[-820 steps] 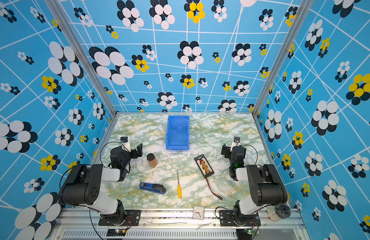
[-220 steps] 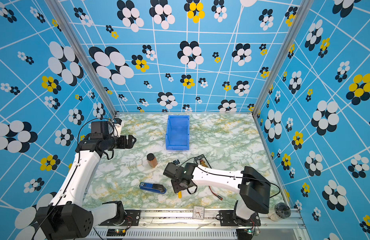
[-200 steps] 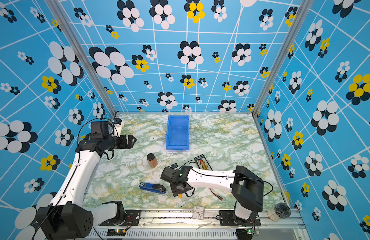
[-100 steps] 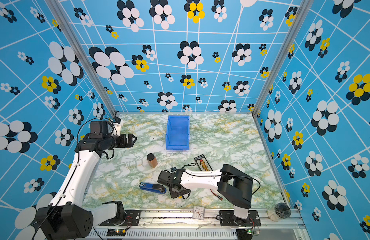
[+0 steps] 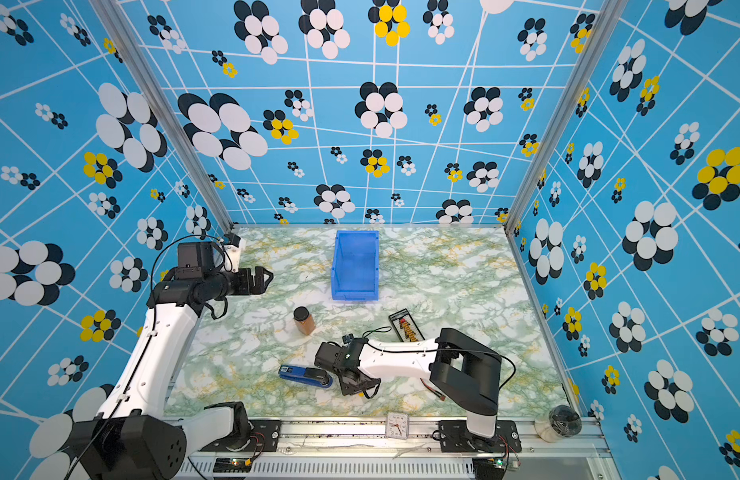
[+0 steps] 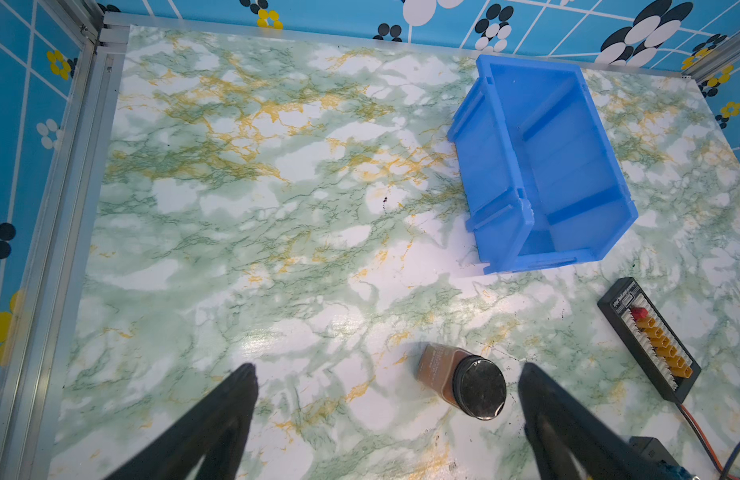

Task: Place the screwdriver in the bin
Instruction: 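Close the right gripper on the yellow screwdriver handle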

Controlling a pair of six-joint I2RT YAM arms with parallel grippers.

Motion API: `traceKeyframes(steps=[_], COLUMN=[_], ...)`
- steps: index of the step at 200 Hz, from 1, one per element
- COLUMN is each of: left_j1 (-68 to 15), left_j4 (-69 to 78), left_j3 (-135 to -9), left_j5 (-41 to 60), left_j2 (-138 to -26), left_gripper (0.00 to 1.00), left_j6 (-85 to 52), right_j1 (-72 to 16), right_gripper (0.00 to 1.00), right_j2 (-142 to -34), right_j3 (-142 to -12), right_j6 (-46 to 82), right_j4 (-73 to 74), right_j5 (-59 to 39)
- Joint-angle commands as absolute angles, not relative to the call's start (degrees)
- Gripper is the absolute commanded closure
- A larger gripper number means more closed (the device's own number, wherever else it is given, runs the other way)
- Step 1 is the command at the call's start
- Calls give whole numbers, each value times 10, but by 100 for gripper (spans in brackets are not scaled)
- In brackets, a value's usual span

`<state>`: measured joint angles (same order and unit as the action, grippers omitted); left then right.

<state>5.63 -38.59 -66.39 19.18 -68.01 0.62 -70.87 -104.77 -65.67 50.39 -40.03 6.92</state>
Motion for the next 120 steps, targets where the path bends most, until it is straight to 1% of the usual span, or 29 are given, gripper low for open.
traceKeyframes(steps=[1,31,41,120], left_j1=[60,60,60,59], left_j4=[-377,-377,-375,-363], left_j3=[-655,-656,-656,-647], left_j5=[199,193,188,147], left_j2=[-666,-659,-655,-640], left_gripper=[1,1,1,1], left_j6=[9,17,20,45], right_j1=[-714,-718,-718,-710], right_gripper=[78,80,83,84], right_j2=[-1064,-1060,-1057,-1008], right_j3=[-662,-664,-665,-698], right_j6=[508,505,503,461], right_j4=[-414,-424,-425,-455], right_j5=[86,103,108,115])
